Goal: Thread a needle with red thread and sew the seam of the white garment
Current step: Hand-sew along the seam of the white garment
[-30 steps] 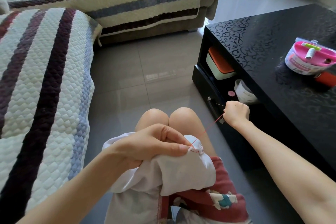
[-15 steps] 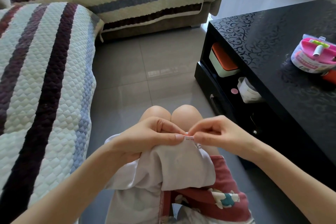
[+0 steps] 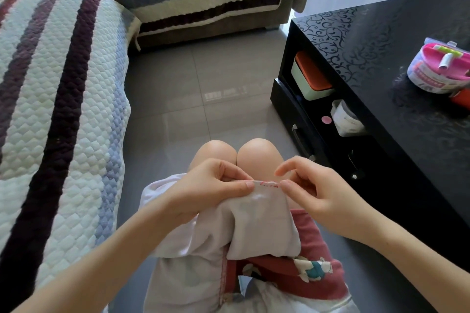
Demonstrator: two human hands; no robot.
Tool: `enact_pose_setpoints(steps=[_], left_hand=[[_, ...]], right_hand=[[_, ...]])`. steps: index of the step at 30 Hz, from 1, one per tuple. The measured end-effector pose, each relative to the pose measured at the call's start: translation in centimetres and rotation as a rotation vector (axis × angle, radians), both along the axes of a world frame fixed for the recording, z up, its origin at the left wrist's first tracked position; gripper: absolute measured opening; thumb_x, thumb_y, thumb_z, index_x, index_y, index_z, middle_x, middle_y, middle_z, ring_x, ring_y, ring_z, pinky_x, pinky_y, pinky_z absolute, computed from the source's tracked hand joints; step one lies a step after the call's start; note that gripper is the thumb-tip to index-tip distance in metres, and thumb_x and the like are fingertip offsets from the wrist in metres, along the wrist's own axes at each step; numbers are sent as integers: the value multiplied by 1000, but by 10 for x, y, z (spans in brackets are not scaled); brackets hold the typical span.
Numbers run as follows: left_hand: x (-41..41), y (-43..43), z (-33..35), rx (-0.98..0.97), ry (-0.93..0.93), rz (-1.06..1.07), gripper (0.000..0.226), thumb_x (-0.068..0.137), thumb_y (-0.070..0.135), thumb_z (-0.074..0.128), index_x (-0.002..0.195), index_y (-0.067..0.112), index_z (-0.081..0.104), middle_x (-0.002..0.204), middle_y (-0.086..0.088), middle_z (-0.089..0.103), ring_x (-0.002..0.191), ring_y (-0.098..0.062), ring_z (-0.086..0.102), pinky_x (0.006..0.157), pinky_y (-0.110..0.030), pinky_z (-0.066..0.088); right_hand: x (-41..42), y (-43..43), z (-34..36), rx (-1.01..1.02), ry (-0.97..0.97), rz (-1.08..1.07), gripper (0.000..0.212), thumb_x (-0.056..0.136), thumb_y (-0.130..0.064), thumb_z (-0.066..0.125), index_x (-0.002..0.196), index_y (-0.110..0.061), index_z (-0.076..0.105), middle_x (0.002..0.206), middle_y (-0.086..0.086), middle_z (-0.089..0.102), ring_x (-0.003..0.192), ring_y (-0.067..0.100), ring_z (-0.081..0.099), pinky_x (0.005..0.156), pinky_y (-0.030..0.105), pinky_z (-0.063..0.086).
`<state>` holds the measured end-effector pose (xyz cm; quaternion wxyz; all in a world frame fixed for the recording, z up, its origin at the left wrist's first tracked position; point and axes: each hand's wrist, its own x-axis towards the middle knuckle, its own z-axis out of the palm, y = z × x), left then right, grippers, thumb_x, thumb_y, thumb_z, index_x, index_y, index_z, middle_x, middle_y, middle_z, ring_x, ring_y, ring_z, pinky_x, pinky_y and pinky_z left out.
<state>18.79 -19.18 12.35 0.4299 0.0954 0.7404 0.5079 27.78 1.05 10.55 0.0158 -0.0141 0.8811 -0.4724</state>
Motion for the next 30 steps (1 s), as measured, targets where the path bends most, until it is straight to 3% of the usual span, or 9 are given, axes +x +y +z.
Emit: enact_pose_setpoints(steps=[3, 7, 20, 24, 30], left_hand=[[-1, 0, -1, -4, -5, 24, 11, 88, 17, 68, 88, 9, 76, 83, -5, 76, 76, -9, 68, 72, -24, 53], [-1, 0, -1, -1, -14, 41, 12, 88, 18, 68, 88, 8, 76, 84, -8, 76, 76, -11, 68, 73, -26, 53], [-2, 2, -2, 8, -20, 57, 12, 87, 17, 68, 87, 7, 76, 83, -8, 76, 75, -10, 68, 72, -24, 54], [-1, 2, -2, 12, -8, 42, 12, 87, 16, 68, 88, 8, 77, 85, -8, 76, 76, -10, 68, 72, -23, 54], [-1, 0, -2, 16, 38, 1, 11, 88, 17, 69, 90, 11, 77, 86, -5, 76, 80, -10, 69, 78, -27, 54]], right_hand=[[7, -6, 1, 91, 128, -2, 10, 87, -20, 57, 84, -17, 66, 64, -10, 63, 57, 11, 59, 54, 30, 48], [10, -14, 2, 111, 192, -35, 24, 82, -29, 53, 78, -14, 70, 53, -5, 57, 46, 13, 52, 45, 31, 43], [7, -17, 4, 133, 167, -55, 15, 79, -19, 57, 74, -13, 70, 50, -3, 55, 45, 15, 49, 44, 28, 41], [7, -17, 4, 142, 168, -54, 23, 78, -28, 51, 73, -15, 69, 49, -4, 52, 45, 14, 47, 44, 23, 38], [5, -19, 6, 221, 165, -30, 13, 76, -15, 57, 70, -13, 67, 48, -7, 50, 48, 14, 48, 43, 20, 37]])
